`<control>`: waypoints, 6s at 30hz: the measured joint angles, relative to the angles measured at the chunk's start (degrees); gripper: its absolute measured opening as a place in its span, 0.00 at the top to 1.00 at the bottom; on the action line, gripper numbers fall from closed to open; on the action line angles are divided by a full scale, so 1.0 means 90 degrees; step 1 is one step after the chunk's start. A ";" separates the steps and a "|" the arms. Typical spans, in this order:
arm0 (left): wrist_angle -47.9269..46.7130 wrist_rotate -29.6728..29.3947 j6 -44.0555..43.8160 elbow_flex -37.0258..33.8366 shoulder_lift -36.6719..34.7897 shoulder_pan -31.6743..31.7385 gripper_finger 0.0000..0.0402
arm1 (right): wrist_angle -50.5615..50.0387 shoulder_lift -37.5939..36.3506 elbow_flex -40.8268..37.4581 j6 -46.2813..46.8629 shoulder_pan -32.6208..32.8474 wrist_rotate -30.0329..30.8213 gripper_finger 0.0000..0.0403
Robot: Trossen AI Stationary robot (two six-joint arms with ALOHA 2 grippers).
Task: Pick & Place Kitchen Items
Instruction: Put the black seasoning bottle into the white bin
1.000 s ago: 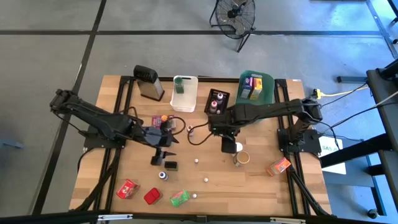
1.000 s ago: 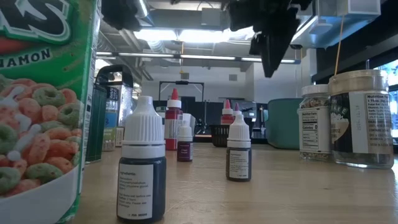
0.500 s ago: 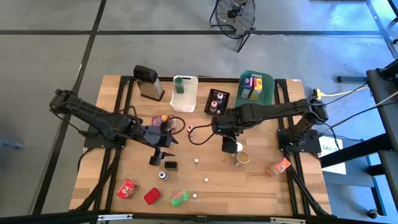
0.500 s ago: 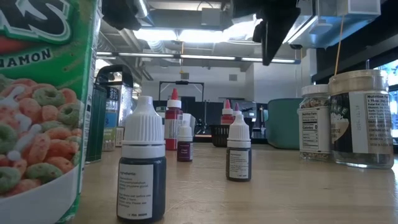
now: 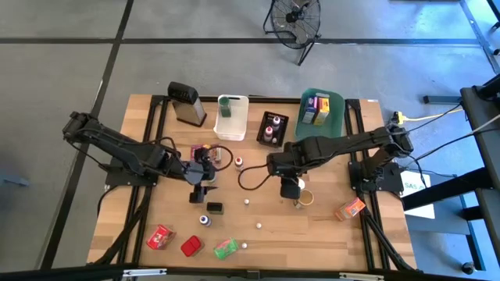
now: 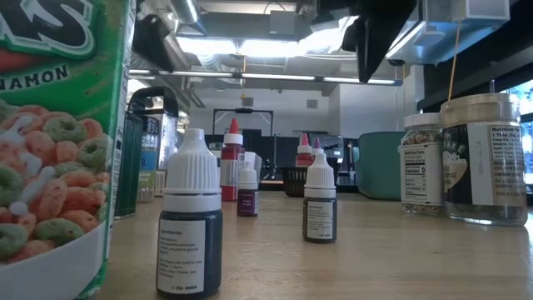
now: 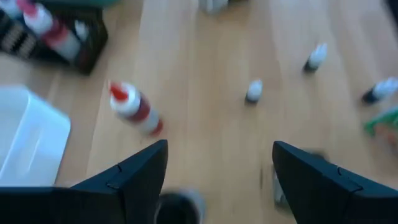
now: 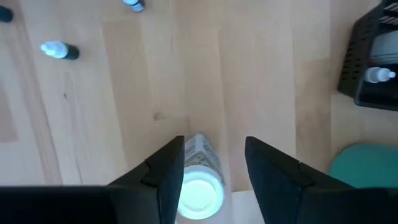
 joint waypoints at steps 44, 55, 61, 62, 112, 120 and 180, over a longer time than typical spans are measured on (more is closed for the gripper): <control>-0.1077 -0.0497 -0.0298 -0.0002 0.0041 0.0069 0.28 | 0.0185 0.0007 -0.0007 0.0260 0.0571 0.0384 0.57; -0.1072 -0.0525 -0.0615 -0.0002 0.0325 0.0069 0.18 | 0.0182 0.0007 -0.0007 0.0259 0.0571 0.0367 0.57; -0.1072 -0.0509 -0.0540 -0.0002 0.0689 0.0069 0.11 | 0.0165 0.0007 -0.0007 0.0259 0.0571 0.0367 0.57; -0.1074 -0.0490 -0.0521 -0.0002 0.0691 0.0069 0.10 | 0.0165 0.0007 -0.0007 0.0259 0.0571 0.0367 0.57; -0.0315 0.0374 0.0327 -0.0639 0.0680 0.1045 0.10 | 0.0192 0.0007 -0.0007 0.0257 0.0570 0.0386 0.57; -0.0312 0.0773 0.0222 -0.0639 0.0682 0.1067 0.10 | 0.0194 0.0007 -0.0007 0.0257 0.0585 0.0384 0.57; -0.2200 -0.0034 0.1085 0.1287 0.1341 0.1133 0.50 | 0.0154 0.0007 -0.0010 0.0792 0.1185 0.0770 0.57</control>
